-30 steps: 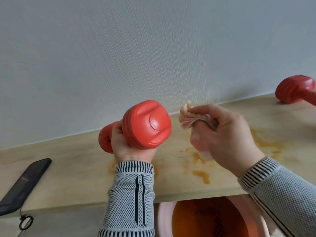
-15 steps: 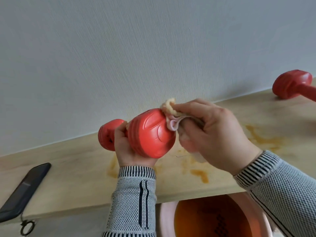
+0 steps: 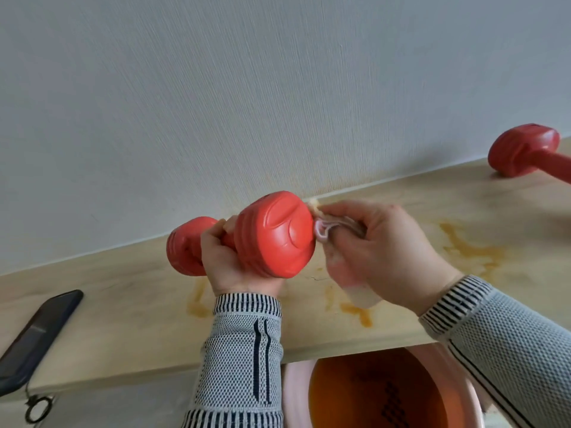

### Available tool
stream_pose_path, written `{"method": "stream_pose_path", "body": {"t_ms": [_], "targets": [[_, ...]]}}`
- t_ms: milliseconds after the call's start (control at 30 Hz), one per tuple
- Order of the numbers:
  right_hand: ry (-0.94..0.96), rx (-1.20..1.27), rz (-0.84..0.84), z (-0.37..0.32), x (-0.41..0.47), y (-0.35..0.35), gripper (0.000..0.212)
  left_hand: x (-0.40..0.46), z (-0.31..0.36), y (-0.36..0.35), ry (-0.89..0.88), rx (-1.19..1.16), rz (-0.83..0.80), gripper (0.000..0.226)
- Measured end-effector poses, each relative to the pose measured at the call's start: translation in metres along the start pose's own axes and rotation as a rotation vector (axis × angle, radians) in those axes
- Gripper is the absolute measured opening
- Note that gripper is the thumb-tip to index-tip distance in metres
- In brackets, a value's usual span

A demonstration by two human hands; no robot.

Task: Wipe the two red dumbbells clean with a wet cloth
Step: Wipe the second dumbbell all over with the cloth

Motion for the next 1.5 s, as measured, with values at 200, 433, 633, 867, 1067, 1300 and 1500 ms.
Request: {"method": "stream_pose_path", "body": {"t_ms": [200,433,633,867,1067,1300,1500], "targets": [[-0.252,0.403,-0.113,0.008,-0.004,0.001,0.018,-0.024,0.000,-0.021,-0.150,0.086,-0.104,0.017],[-0.361,0.555,-0.054,0.013,-0.003,-0.002,0.014,-0.037,-0.005,-0.036,-0.113,0.325,-0.245,0.008],[-0.344,0.498,0.007,0.009,-0.003,0.004,0.011,-0.033,-0.001,-0.033,-0.202,0.349,-0.236,0.015],[0.077,0.122,-0.097,-0.018,-0.012,0.002,0.015,-0.030,0.005,-0.026,-0.498,0.398,-0.042,0.020],[-0.170,0.111,-0.088,0.002,-0.006,0.000,0.005,-0.033,0.001,-0.020,-0.439,0.362,-0.023,0.024],[-0.490,0.406,-0.147,0.018,-0.004,0.006,0.042,-0.036,0.004,-0.023,-0.447,0.288,-0.039,0.026],[-0.585,0.440,-0.381,0.017,-0.015,-0.010,0.085,-0.037,0.005,-0.027,-0.488,0.339,-0.110,0.025]]}}
Point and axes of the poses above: each hand's wrist, its own x-axis towards the middle knuckle, its own y-axis out of the back of the hand, z = x × y, the point moved 3 cm from there along x, towards the middle knuckle, and after that the axes turned 6 degrees about z, right-handed, at the moved point
